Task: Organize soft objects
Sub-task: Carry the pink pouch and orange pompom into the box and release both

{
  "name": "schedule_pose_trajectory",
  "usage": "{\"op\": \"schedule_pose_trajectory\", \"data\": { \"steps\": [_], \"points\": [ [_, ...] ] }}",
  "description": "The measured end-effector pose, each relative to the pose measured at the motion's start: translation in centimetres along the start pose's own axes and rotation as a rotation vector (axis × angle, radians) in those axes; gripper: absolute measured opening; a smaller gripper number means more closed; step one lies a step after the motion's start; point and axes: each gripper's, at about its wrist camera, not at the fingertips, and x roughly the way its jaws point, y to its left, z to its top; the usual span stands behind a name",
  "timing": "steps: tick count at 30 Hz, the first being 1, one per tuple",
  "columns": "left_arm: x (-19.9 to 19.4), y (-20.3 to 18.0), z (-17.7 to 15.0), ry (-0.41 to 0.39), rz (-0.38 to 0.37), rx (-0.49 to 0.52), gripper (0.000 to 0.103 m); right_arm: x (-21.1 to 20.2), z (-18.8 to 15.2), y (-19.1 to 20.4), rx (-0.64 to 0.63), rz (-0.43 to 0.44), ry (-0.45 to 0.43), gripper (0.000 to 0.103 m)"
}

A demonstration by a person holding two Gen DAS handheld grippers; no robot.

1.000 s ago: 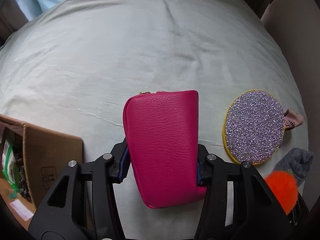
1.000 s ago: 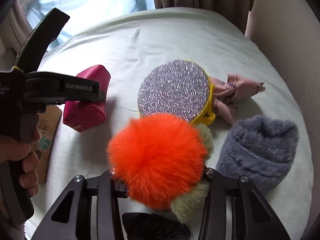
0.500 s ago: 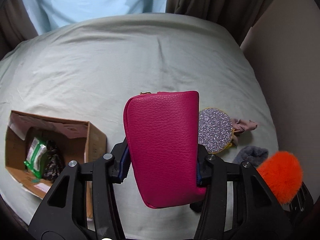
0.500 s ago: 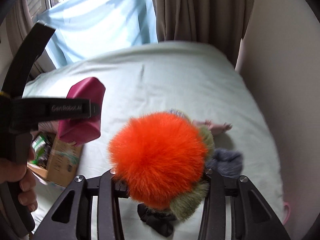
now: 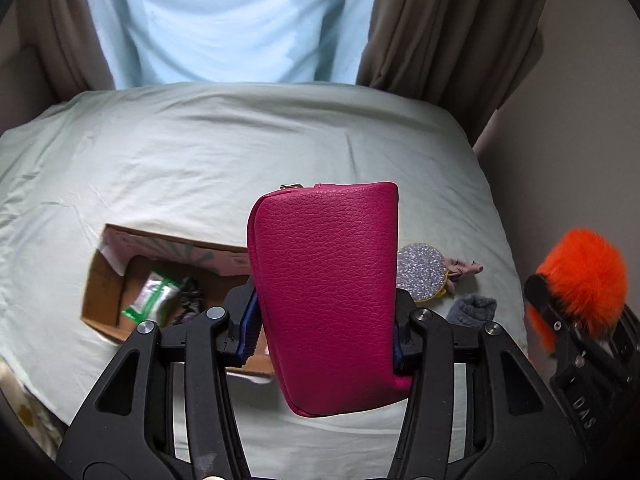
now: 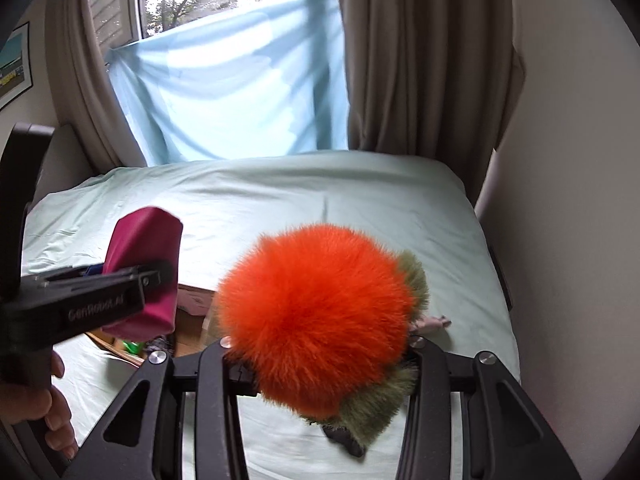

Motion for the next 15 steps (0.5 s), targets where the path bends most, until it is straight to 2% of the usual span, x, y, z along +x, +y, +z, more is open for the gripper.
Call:
{"op": "schedule_pose_trajectory", "data": {
  "steps": [6,15],
  "points": [
    [-3.2,5.8,0.5,-0.008,0.008,-0.003,0.045,-1.4,2.0,5.8,-0.007,0.039,-0.017,0.038],
    [-3.2,17.1,1.5,0.038,0.022,0.013,0.045,1.0,4.0,15.7,0.025,0.075,0.038,0.038]
  ]
}}
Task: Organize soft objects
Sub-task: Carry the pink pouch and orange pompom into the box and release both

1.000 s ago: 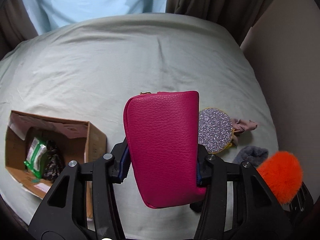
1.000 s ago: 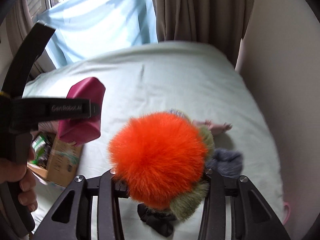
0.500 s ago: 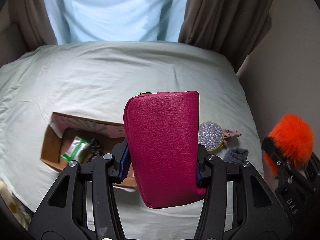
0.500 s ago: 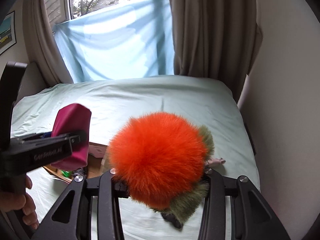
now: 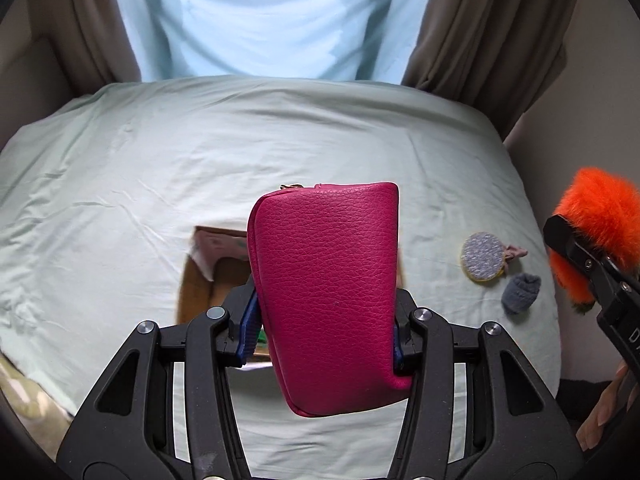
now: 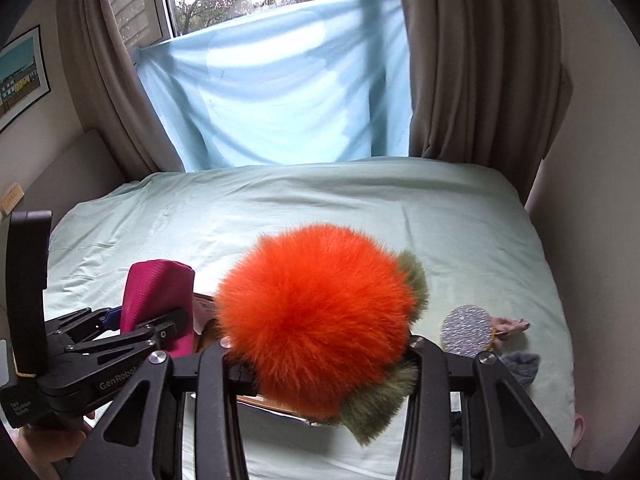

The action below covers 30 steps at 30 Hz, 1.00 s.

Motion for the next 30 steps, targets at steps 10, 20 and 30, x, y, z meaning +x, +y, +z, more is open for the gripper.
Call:
{"op": "schedule_pose_trajectory", "data": {
  "steps": [10,20,30],
  "points": [
    [5.4,9.3,0.3,0.118,0.027,0.065,0.045,7.8,-1.1,6.7,0.090,-0.009,0.140,0.038],
    [13.9,10.9,-1.5,0.298,-0.003,0.117,0.045,16.6,-3.5,7.2,0.150,-0.058,0.342,0.038],
    [22.3,8.3,-2.2,0.445,-0.025,0.179,0.045,24.8,-6.1,3.9,0.254,-0.082,0.524,0.038]
  ]
}}
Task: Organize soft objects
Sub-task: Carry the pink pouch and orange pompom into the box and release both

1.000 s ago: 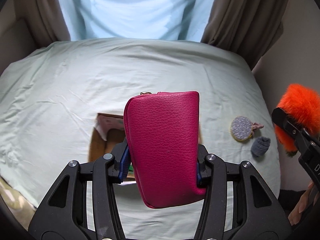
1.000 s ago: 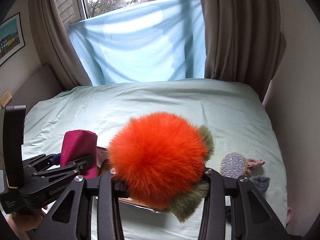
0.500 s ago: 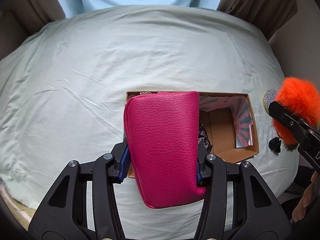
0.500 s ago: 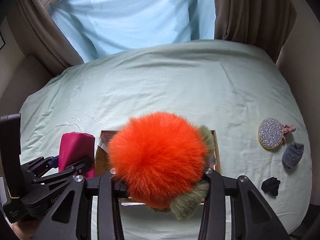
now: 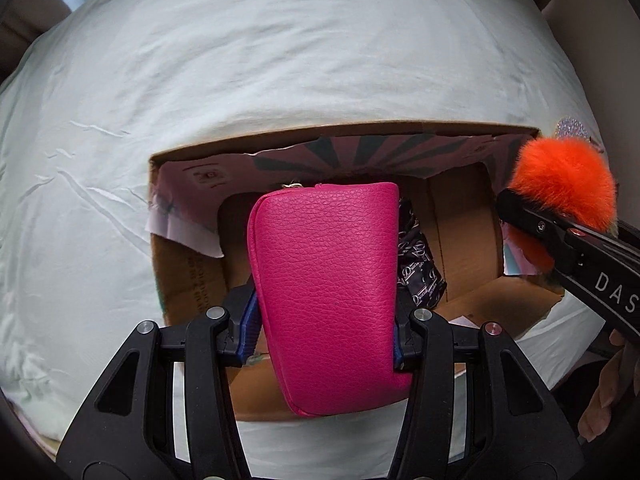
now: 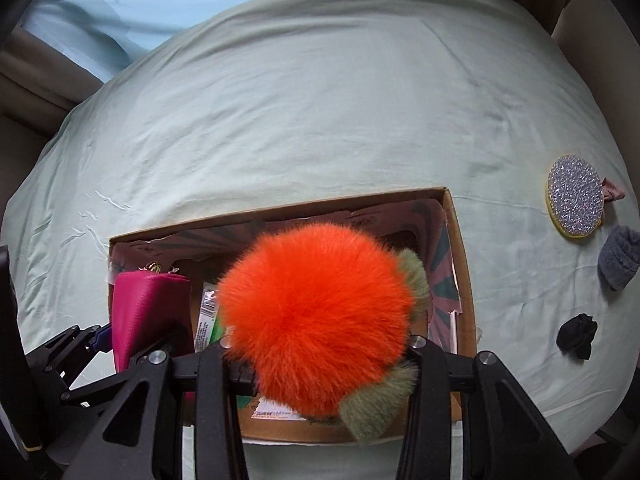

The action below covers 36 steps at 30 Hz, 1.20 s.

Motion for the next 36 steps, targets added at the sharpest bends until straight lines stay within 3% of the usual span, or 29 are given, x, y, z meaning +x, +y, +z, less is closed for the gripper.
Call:
{"op": "schedule_pose_trajectory", "data": {
  "steps": [4,12,14,15,16,17,19,26,36],
  "points": [
    [3.2,-1.2,1.1,0.096,0.011,0.040,0.045,2.4,0.6,-0.3,0.010,-0.008,0.060,0.038],
    [4.6,-2.5,1.2,0.119,0.012,0.084,0.048,5.1,1.5,-1.5,0.034,0.006,0.137,0.038],
    [4.4,-2.9,1.2,0.116,0.012,0.100,0.066,5.3,1.7,-1.6,0.042,0.020,0.143,0.042],
    [4.4,-3.2,1.2,0.119,0.016,0.120,0.093,5.4,1.9,-1.6,0.045,0.032,0.148,0.047],
    [4.2,-3.5,1.1,0.122,0.034,0.138,0.102,5.5,1.9,-1.6,0.047,0.048,0.160,0.061],
    [3.9,-3.8,1.0,0.109,0.055,0.152,0.102,5.8,1.9,-1.6,0.054,0.061,0.177,0.084],
    [3.0,-4.0,0.7,0.081,0.063,0.165,0.102,5.8,1.8,-1.7,0.059,0.084,0.195,0.102],
    [1.6,-2.9,-0.2,0.085,0.037,0.128,0.102,4.5,1.1,-1.6,0.037,0.087,0.176,0.102],
    [-3.0,-1.7,-1.7,0.013,0.033,0.116,0.102,-0.3,-0.1,-0.6,0.000,0.087,0.075,0.102]
  ]
}}
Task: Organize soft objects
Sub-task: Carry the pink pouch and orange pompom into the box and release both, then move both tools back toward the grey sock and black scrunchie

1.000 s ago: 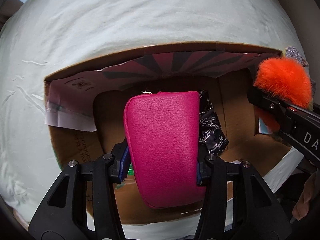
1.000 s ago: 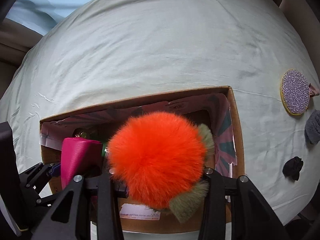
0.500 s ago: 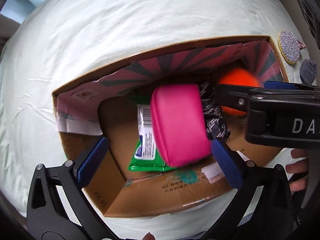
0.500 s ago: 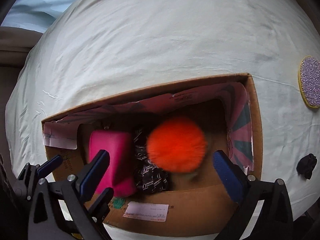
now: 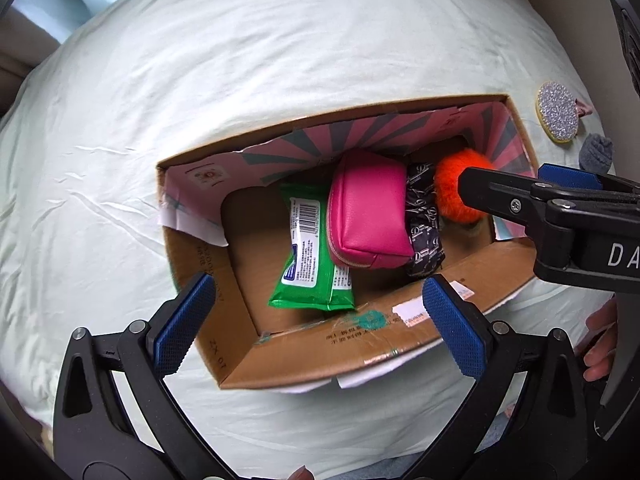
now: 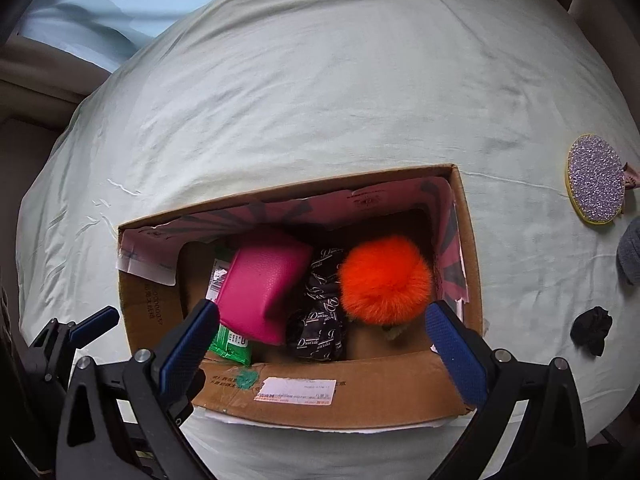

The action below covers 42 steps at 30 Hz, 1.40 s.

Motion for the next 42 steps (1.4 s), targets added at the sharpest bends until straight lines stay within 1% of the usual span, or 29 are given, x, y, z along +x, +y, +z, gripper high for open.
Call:
{"op": "schedule_pose_trajectory", "data": {
  "steps": [6,11,15,21,27,31,35,38,42],
  "points": [
    [-3.0,0.3,-2.0,-0.050,0.014,-0.022,0.102,-3.1,-1.6,1.1,-0.046,0.008,-0.041,0.102],
    [-6.1,0.2,-4.0,-0.108,0.002,-0.055,0.102,-6.6,-3.5,2.4,-0.090,-0.002,-0.102,0.103],
    [-9.3,0.3,-5.3,-0.172,0.016,-0.072,0.102,-10.9,-5.5,3.1,-0.111,-0.011,-0.180,0.103],
    [-14.2,0.5,-7.8,-0.278,0.015,-0.114,0.103,-16.9,-8.3,4.1,-0.127,-0.059,-0.314,0.103],
    [-18.7,0.4,-10.4,-0.394,0.019,-0.153,0.103,-22.7,-11.4,4.7,-0.135,-0.115,-0.488,0.103],
    [-20.8,-0.8,-11.7,-0.452,0.006,-0.161,0.103,-25.1,-12.8,3.5,-0.097,-0.094,-0.556,0.103],
    [-22.6,-2.8,-12.3,-0.507,0.001,-0.157,0.103,-26.7,-13.9,1.5,-0.096,-0.114,-0.600,0.103],
    [-23.5,-5.0,-12.1,-0.529,0.000,-0.147,0.103,-27.8,-14.8,-0.9,-0.097,-0.121,-0.634,0.103],
    [-24.8,-8.8,-11.6,-0.566,0.010,-0.140,0.103,-29.4,-15.7,-5.3,-0.090,-0.137,-0.667,0.103]
  ]
}}
